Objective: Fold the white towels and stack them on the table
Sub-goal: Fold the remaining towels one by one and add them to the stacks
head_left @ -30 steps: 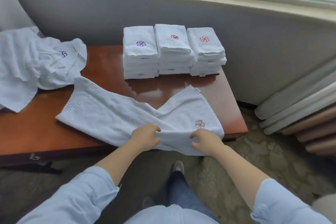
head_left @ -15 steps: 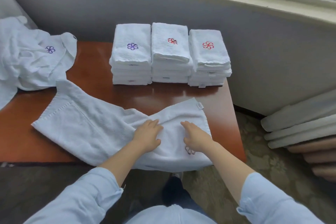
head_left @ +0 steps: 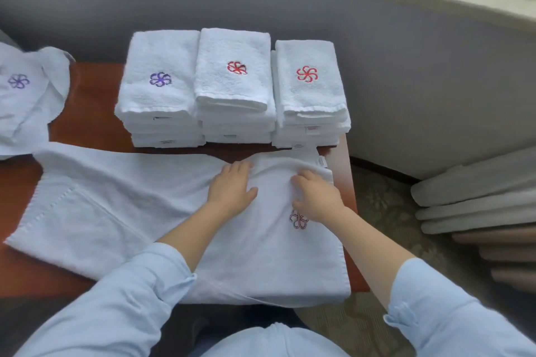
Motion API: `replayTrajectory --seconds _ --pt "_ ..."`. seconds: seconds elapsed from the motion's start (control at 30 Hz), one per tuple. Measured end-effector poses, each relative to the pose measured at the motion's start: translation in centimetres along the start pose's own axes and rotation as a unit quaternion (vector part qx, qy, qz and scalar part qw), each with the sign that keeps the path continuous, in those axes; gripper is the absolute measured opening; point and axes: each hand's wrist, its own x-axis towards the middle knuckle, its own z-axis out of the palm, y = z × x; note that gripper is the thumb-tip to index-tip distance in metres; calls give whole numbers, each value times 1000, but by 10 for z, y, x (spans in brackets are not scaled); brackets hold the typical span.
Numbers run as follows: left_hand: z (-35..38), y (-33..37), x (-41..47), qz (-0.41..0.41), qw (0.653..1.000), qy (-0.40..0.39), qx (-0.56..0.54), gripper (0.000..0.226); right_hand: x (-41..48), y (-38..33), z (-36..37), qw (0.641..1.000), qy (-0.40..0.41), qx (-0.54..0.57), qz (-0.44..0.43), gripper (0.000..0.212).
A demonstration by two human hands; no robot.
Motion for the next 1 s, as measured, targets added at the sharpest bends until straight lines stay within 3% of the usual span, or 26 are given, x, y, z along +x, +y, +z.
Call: replayTrajectory --seconds 0.1,0.3,0.5,0.67,0.77,0.9,1.0 --pt "-8 4 18 -43 999 15 -29 52 11 1 -12 997 78 27 11 48" --pt "-6 -6 25 -62 997 -38 -3 40 30 0 -23 986 160 48 -20 36" --pt "-8 -9 25 -44 998 -45 -14 21 44 2 -24 997 54 -41 -33 53" --pt "-12 -5 26 35 995 -6 96 18 53 -9 -29 995 -3 -92 -43 77" --pt "-12 -7 25 65 991 -23 111 17 52 -11 -34 992 -37 -107 -51 61" --pt "-13 -11 21 46 996 -14 78 28 44 -11 -41 991 0 -126 -36 28" --pt "-19 -12 21 35 989 -8 144 20 40 -11 -48 994 7 -107 -38 16"
